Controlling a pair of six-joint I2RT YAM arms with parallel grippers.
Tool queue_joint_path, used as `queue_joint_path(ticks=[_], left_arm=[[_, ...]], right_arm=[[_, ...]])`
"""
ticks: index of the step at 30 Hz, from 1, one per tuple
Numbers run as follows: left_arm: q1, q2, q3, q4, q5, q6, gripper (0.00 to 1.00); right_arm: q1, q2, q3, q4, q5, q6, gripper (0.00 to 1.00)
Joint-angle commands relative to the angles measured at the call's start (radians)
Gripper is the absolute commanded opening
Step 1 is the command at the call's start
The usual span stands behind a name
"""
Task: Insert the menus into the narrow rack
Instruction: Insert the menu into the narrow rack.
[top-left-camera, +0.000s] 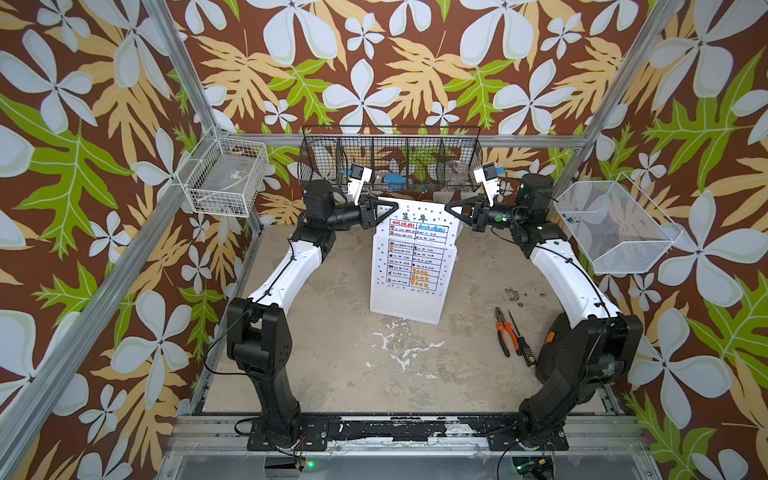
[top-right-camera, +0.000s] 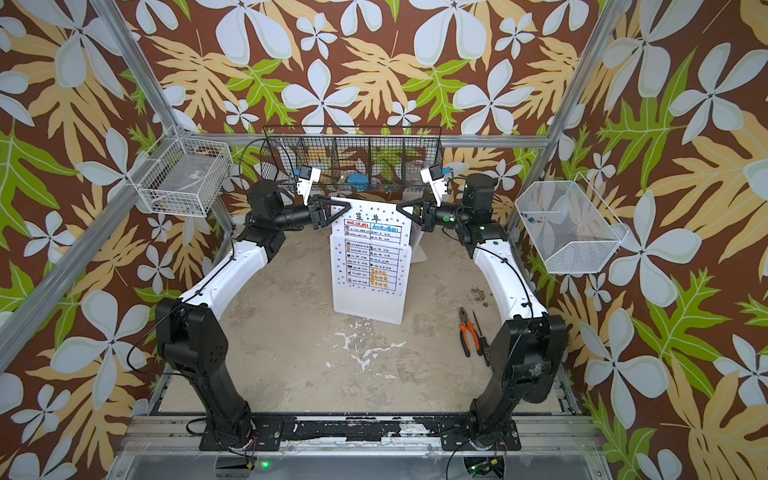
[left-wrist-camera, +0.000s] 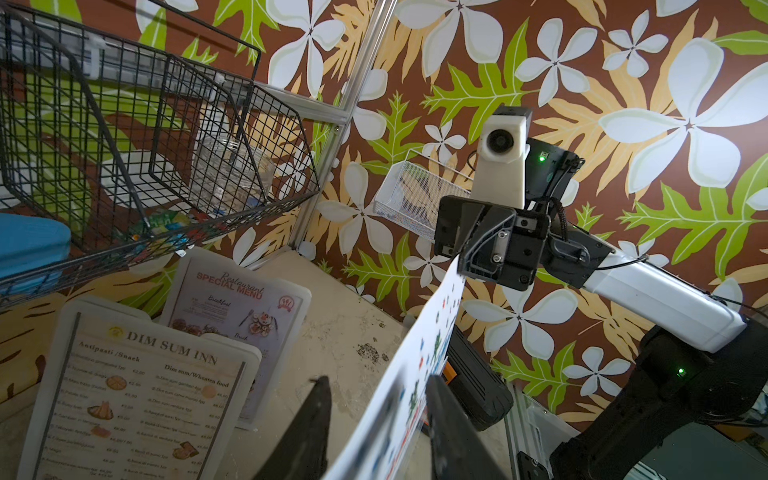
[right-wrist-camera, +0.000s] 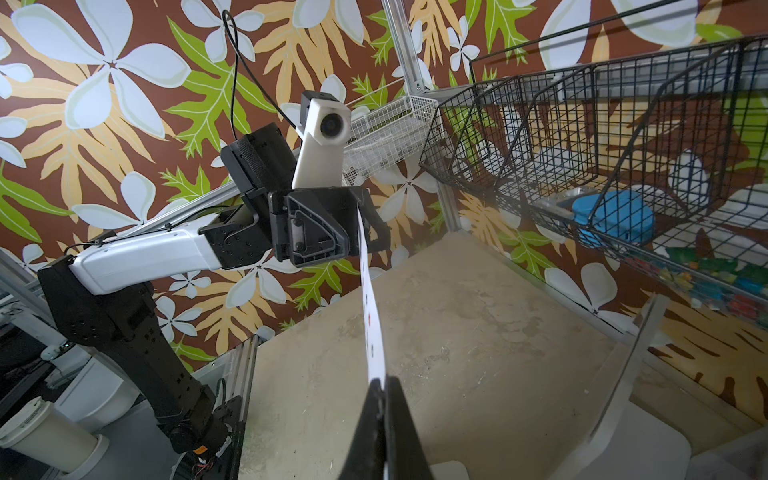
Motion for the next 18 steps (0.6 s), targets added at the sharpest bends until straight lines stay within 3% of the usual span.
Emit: queue_joint_path(ticks=[1, 8, 18], left_arm=[[0.001, -0.013, -0.022, 0.023, 0.006, 0.001, 0.39], [0.002, -0.031, -0.076, 0.056, 0.004, -0.011, 0.41], [0.002, -0.029, -0.05, 0.056, 0.011, -0.019, 0.41]], right_arm=[[0.0, -0.013, -0.015, 0.019, -0.012, -0.009, 0.04], [0.002, -0.032, -0.066, 0.037, -0.009, -0.011, 0.05], [0.001, -0.031, -0.013, 0.007, 0.015, -0.017, 0.18]])
